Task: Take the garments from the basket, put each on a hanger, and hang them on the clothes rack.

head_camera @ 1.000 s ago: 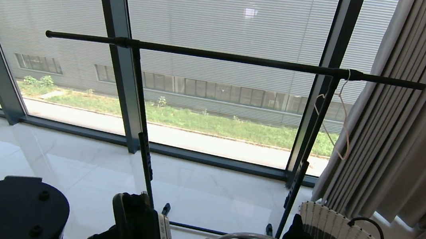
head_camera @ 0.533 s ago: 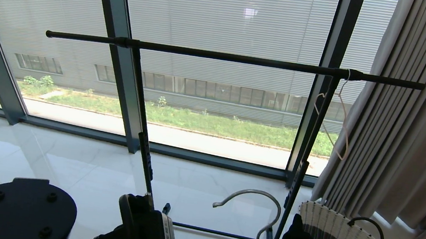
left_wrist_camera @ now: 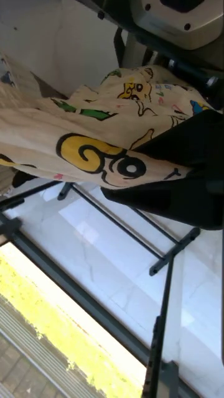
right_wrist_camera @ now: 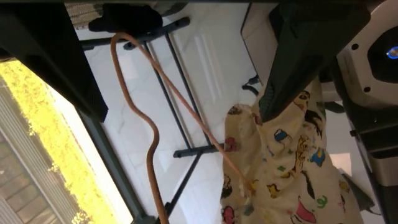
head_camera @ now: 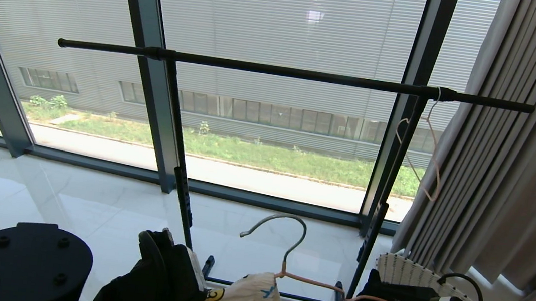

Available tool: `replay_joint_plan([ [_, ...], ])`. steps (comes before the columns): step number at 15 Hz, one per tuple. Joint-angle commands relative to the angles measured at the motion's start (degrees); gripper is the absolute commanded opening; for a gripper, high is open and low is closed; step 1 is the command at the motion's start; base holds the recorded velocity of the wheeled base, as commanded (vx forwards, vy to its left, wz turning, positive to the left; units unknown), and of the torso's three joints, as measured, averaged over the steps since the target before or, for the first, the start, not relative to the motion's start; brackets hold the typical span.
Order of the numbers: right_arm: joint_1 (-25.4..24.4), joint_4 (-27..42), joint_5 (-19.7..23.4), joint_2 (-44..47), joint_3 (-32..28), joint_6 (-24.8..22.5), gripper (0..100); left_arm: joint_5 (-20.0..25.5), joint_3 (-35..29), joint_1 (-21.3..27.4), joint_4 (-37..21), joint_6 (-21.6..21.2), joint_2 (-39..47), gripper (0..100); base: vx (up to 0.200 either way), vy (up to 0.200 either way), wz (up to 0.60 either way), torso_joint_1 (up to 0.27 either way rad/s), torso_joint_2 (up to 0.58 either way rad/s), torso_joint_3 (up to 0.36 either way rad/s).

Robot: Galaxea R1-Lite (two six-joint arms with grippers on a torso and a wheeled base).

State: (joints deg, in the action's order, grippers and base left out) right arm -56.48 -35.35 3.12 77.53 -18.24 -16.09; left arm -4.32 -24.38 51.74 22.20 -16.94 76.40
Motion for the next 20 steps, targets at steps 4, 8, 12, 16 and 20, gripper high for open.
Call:
replay_joint_plan([
  [4, 1.1, 0.0, 0.1, 0.6, -0.1, 3.3, 100, -0.3, -0.5, -5.5, 0.9, 0.1, -2.6, 0, 0.000, 0.000, 0.00, 0.000, 0.00, 0.000],
  [8, 0.8, -6.7, -0.7, 10.3, -6.5, 23.4, 100, -0.4, -6.3, -7.4, 6.5, -0.1, -2.4, 0, 0.000, 0.000, 0.00, 0.000, 0.00, 0.000],
  [12, 0.8, -8.4, -11.7, 22.0, -18.8, 36.0, 100, -0.3, -8.5, -7.3, 6.5, -0.1, -2.5, 0, 0.000, 0.000, 0.00, 0.000, 0.00, 0.000],
  [16, 2.7, -8.4, -14.6, 24.0, -21.5, 38.7, 100, -0.3, -8.5, -7.3, 6.5, -0.1, -2.5, 0, 0.000, 0.000, 0.00, 0.000, 0.00, 0.000],
  [20, 2.3, -8.4, -14.6, 23.8, -21.3, 38.4, 100, -0.3, -8.5, -7.4, 6.5, -0.2, -2.3, 0, 0.000, 0.000, 0.00, 0.000, 0.00, 0.000],
])
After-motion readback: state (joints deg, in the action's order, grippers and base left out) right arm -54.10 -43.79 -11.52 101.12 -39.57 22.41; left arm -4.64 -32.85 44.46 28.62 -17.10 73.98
